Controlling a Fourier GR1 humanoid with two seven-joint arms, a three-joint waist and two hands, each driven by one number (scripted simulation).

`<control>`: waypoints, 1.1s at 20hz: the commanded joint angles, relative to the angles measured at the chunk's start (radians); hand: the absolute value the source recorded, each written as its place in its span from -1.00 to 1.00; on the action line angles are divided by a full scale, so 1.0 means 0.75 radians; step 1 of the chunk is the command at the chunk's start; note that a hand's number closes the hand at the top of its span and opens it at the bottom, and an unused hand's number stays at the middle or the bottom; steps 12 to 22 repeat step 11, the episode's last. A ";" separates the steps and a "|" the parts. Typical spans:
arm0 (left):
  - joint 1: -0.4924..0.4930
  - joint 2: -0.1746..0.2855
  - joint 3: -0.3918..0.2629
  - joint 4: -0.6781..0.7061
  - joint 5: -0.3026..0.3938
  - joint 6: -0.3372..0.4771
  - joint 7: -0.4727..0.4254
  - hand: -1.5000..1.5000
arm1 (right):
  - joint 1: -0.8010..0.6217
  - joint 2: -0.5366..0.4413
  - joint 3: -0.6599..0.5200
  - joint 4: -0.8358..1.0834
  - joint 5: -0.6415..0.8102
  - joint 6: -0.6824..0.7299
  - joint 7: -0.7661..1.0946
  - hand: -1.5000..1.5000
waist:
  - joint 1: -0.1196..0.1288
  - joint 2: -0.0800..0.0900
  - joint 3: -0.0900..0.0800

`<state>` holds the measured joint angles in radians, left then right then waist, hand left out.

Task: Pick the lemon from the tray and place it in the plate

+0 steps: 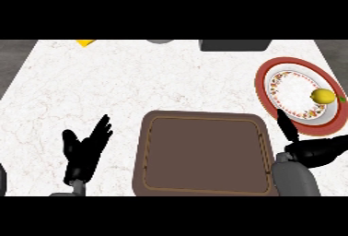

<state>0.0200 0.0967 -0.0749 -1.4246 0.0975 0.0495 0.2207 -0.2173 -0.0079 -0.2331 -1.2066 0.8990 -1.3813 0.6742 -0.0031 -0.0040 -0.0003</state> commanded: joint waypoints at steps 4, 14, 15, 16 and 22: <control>-0.017 0.019 0.045 0.035 0.015 -0.043 -0.016 0.00 | 0.096 0.010 0.189 -0.004 0.205 -0.106 0.309 -1.00 | 0.005 0.003 -0.002; 0.019 -0.051 -0.035 -0.031 -0.049 0.024 0.012 0.00 | 0.068 0.010 0.221 0.085 0.405 -0.152 0.536 -1.00 | 0.012 0.003 -0.002; 0.019 -0.051 -0.035 -0.031 -0.049 0.024 0.012 0.00 | 0.068 0.010 0.221 0.085 0.405 -0.152 0.536 -1.00 | 0.012 0.003 -0.002; 0.019 -0.051 -0.035 -0.031 -0.049 0.024 0.012 0.00 | 0.068 0.010 0.221 0.085 0.405 -0.152 0.536 -1.00 | 0.012 0.003 -0.002; 0.019 -0.051 -0.035 -0.031 -0.049 0.024 0.012 0.00 | 0.068 0.010 0.221 0.085 0.405 -0.152 0.536 -1.00 | 0.012 0.003 -0.002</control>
